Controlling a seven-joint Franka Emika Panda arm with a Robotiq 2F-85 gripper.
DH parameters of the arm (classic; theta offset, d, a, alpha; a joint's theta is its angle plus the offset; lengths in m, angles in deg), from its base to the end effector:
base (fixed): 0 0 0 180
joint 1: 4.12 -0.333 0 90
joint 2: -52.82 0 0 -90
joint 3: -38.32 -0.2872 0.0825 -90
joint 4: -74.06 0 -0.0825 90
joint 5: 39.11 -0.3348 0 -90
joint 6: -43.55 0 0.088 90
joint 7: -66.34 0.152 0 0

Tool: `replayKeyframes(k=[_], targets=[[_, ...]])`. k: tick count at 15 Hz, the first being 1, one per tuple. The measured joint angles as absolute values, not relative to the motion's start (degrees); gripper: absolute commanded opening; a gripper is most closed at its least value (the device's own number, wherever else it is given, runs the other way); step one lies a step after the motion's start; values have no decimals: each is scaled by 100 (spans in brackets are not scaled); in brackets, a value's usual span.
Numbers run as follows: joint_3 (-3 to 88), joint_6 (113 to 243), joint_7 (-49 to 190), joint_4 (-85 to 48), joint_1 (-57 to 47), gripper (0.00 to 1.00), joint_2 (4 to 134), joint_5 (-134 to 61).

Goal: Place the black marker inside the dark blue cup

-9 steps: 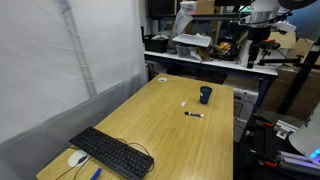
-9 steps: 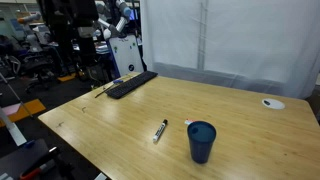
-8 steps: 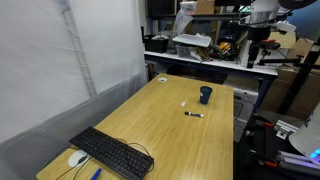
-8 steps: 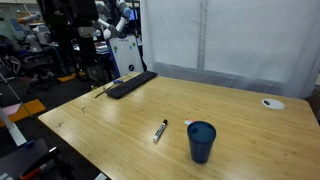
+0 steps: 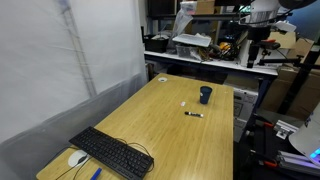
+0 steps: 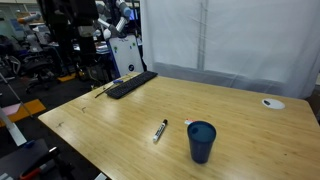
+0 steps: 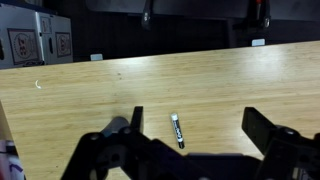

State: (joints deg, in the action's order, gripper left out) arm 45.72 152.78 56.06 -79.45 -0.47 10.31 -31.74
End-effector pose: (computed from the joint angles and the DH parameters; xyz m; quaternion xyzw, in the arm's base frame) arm 0.2858 -0.0668 0.4010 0.9992 0.0331 -0.0191 0.0138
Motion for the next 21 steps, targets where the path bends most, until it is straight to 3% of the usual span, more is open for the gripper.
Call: replayKeyframes(k=[10,21], targets=[[4520,15788,5143,-7890,-638,100,1442,-3207],[4645,17646,3694,-7918,-1085,100,2829,-3764]])
